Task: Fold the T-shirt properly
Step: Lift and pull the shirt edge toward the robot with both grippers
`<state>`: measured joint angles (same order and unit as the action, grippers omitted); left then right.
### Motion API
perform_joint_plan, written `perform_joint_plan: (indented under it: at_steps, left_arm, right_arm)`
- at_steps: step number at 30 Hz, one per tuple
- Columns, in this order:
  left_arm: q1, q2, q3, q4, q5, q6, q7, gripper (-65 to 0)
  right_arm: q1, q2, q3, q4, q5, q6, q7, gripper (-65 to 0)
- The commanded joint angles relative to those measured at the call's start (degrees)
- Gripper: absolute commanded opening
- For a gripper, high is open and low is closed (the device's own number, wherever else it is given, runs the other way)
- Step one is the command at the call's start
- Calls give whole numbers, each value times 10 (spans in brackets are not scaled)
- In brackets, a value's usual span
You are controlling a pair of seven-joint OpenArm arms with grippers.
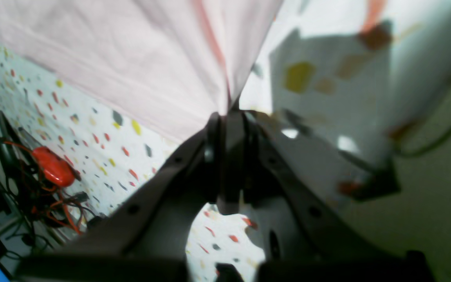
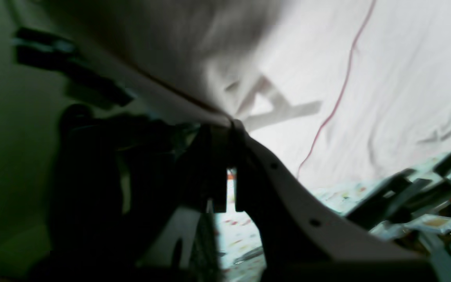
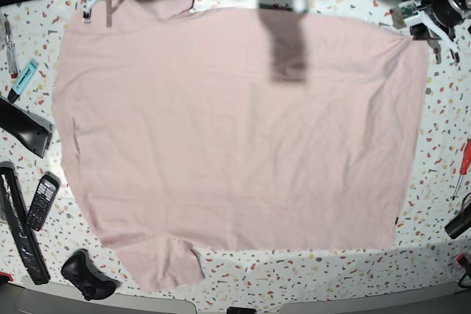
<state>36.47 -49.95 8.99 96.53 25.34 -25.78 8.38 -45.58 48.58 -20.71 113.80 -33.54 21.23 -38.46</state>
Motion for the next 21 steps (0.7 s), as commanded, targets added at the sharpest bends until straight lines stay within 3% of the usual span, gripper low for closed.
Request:
perform_joint_plan:
  at_steps: [1,6,10,15,21]
  left_arm:
    - [15,-9,0,7,1,-17,11,-650]
    - [35,-9,-35,30,-2,-17,17,-650]
    - [30,-8,-90,36,-55,-17,6,-650]
    - [-12,21,-138,35,-81,-17,-10,-650]
    - [-83,54,-138,12,-96,-16,-20,-650]
  right_arm:
    - [-12,8,12,20,-8,-10,-2,-650]
    - [-41,8,70,75,-8,-27,-2,-650]
    - [-27,5,130,80,8,-47,24,-650]
    - [30,-31,175,59,66,-46,73,-650]
    - [114,-73,173,2,88,-46,80,-650]
